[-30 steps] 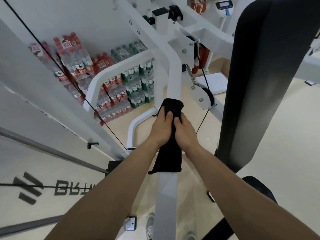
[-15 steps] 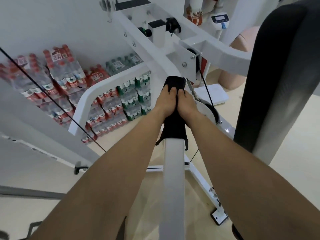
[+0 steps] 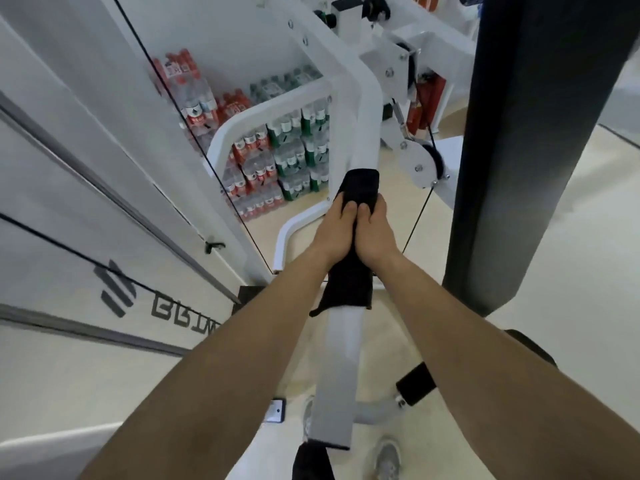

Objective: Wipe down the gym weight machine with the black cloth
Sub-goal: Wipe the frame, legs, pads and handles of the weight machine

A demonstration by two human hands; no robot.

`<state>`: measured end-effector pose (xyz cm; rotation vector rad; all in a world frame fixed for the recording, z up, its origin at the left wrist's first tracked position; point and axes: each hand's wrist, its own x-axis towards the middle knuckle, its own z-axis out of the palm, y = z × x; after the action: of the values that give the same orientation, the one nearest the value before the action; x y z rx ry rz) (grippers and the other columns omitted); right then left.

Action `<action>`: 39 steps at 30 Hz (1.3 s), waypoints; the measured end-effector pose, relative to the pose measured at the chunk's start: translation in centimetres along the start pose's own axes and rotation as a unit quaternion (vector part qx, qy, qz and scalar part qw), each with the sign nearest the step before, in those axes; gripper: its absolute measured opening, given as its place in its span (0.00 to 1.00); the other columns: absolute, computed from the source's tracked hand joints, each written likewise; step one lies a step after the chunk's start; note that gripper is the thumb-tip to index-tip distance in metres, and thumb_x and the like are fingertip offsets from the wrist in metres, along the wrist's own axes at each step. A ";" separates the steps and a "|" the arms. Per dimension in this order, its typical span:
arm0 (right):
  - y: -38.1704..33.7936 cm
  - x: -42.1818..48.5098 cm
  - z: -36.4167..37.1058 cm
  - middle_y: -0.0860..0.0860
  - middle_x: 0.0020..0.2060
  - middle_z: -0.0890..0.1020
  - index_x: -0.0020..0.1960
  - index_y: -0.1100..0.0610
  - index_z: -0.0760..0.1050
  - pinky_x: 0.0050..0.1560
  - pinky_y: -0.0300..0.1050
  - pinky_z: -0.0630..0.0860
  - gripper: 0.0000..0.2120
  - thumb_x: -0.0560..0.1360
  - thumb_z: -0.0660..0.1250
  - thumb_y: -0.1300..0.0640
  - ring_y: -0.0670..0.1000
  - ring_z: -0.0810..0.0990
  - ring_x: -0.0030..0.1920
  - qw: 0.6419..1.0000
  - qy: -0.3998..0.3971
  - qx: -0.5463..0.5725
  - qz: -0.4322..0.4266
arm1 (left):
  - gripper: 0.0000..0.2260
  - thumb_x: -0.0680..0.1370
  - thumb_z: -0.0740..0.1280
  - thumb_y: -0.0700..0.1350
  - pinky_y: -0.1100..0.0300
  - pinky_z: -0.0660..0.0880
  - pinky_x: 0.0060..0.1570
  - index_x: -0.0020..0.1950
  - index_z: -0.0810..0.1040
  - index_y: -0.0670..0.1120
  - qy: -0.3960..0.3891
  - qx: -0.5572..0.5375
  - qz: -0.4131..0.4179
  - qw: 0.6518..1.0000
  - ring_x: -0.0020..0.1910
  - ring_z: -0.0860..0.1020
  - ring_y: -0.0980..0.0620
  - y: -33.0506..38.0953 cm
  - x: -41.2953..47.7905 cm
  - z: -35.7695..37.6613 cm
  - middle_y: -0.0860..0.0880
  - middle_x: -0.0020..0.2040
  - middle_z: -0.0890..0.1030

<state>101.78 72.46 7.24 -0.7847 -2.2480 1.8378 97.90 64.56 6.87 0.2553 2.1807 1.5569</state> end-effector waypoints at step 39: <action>1.7 -11.5 1.8 0.58 0.59 0.79 0.70 0.60 0.64 0.61 0.54 0.75 0.19 0.85 0.52 0.49 0.59 0.79 0.58 0.993 0.052 -0.092 0.055 | 0.20 0.86 0.53 0.52 0.71 0.72 0.44 0.78 0.61 0.58 -0.039 -0.099 -0.053 0.993 0.52 0.77 0.63 -3.7 -10.4 -0.4 0.58 0.56 0.78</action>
<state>111.43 65.72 7.68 -1.0291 -2.3756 1.6070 107.30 58.78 6.14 0.1328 1.9326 1.6602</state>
